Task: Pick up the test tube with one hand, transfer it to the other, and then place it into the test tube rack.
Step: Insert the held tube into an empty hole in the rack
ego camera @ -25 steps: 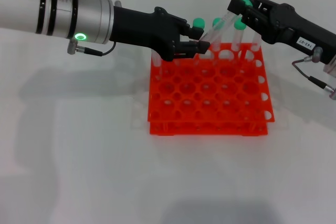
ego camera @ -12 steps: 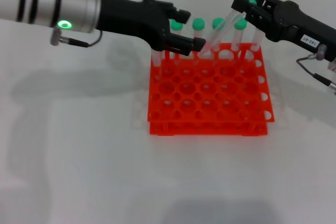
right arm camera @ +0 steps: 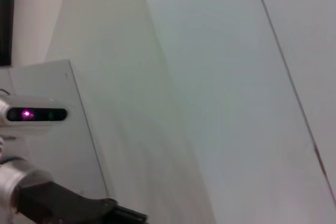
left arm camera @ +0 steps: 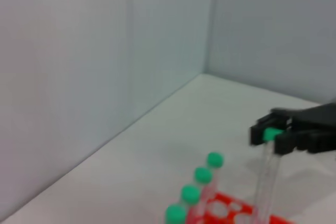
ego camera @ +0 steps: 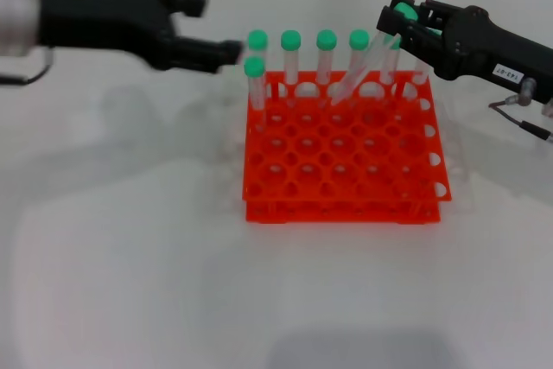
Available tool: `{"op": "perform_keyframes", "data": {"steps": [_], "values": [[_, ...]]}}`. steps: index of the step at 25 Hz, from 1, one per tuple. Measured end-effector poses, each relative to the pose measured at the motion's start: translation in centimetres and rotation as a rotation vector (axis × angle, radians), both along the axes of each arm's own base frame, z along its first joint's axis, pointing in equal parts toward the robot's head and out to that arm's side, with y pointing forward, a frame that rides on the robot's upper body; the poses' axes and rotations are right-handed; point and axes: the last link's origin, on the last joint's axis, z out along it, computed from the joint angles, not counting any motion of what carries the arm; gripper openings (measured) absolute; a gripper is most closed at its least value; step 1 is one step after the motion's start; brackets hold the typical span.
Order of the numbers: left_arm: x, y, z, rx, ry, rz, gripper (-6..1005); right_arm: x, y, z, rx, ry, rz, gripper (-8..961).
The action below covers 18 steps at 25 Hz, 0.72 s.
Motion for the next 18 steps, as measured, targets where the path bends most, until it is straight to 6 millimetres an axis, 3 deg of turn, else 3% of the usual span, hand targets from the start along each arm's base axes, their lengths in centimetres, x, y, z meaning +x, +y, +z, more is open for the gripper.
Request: {"op": "perform_keyframes", "data": {"steps": [8, 18], "values": [[-5.6, -5.1, 1.9, 0.11, 0.002, 0.116, 874, -1.6, 1.2, -0.1, 0.001, -0.076, 0.063, 266], [-12.3, -8.9, 0.4, 0.205, -0.122, 0.105, 873, -4.1, 2.7, -0.3, -0.036, -0.2, 0.142, 266]]}}
